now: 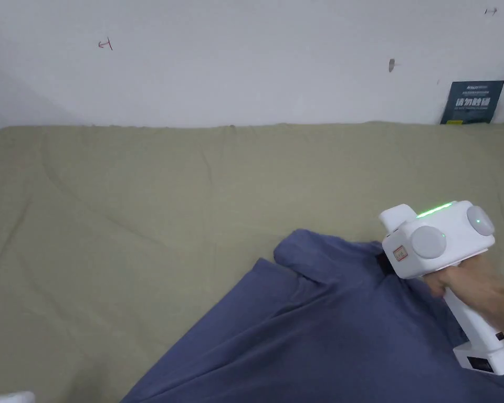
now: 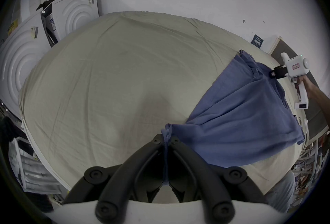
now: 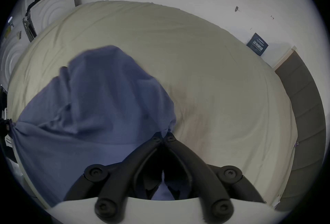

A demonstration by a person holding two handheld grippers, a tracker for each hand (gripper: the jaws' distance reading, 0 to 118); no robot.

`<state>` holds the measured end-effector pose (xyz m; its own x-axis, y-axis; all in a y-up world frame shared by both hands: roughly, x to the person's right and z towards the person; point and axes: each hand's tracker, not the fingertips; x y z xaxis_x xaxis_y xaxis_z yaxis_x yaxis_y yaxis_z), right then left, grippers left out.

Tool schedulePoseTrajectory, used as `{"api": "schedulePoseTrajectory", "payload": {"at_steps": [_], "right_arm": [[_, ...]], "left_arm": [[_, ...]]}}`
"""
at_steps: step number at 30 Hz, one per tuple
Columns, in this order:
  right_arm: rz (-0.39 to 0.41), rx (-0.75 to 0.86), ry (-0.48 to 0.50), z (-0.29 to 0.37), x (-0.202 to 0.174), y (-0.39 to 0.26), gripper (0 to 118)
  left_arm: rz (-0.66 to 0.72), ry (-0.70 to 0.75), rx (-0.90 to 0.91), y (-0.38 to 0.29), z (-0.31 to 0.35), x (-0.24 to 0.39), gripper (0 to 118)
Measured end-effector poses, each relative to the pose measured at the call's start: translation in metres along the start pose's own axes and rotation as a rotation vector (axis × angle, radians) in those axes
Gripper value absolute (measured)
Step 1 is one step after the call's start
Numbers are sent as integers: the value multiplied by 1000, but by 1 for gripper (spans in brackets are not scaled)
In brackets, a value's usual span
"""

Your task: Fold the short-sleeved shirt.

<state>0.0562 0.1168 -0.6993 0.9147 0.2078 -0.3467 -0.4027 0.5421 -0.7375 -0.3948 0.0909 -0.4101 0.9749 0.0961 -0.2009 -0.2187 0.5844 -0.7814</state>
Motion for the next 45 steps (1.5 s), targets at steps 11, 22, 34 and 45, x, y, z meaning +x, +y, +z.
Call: {"api": "schedulePoseTrajectory", "payload": {"at_steps": [11,22,34,45], "right_arm": [[-80,326,-34,241,77,-33,1],[-315,608,-146,430,165,-75,1],[-402,698,-148,465,182,-60,1],[-369,717,-191,437,187,16,1]], "left_arm": [[-61,-29,162,82,82,41,0],[-45,-99,453,208,223,117,0],[-82,45,579,274,302,157,0],[-24,98,601,319,281,155,0]]}}
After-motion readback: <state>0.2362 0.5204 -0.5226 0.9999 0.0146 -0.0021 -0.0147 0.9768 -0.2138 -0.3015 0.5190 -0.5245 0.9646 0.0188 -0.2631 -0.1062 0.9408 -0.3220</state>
